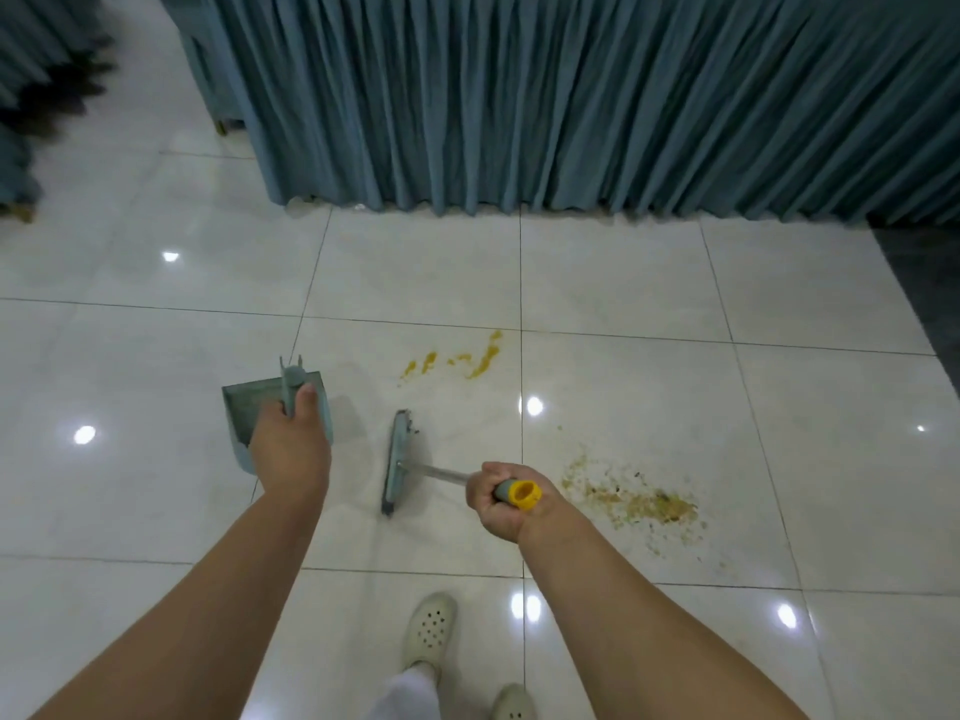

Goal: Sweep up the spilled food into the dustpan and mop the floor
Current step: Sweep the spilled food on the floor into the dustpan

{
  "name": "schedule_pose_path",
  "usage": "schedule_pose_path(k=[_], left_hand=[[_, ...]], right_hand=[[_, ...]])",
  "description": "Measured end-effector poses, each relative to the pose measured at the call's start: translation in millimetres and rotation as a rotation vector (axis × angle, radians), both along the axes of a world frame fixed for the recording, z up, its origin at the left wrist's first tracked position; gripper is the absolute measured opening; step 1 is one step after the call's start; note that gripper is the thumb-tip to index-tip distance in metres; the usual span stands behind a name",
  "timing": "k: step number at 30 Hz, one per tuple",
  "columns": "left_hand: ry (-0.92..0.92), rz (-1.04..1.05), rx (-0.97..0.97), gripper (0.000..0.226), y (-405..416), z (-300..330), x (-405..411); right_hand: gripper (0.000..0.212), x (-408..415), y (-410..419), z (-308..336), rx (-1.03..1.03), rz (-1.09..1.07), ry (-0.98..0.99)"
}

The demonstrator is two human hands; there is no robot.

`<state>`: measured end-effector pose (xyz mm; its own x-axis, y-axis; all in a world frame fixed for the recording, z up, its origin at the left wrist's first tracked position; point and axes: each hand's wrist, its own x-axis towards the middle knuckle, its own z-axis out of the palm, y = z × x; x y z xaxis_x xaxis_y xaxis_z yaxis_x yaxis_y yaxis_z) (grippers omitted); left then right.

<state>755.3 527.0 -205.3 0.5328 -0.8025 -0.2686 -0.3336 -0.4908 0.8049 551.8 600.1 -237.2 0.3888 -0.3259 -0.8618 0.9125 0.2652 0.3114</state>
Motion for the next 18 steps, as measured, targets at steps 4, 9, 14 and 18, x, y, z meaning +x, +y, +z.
schedule_pose_path(k=[4,9,14,18], left_hand=[[0.007,-0.029,-0.001,0.037,-20.1,-9.2,5.6],[-0.021,-0.096,0.015,0.037,-35.2,-15.5,-5.8],[-0.011,-0.165,0.031,0.037,-39.4,-22.4,-28.8],[0.015,-0.219,0.042,0.038,-39.2,-23.4,-52.4]], right_hand=[[0.007,-6.3,-22.4,-2.8,0.019,-0.074,0.029],[0.018,-37.8,-28.8,3.5,0.025,-0.191,0.072],[0.02,-78.4,-18.5,8.8,0.043,-0.358,0.113],[0.03,-105.8,3.1,14.4,0.061,-0.469,0.117]])
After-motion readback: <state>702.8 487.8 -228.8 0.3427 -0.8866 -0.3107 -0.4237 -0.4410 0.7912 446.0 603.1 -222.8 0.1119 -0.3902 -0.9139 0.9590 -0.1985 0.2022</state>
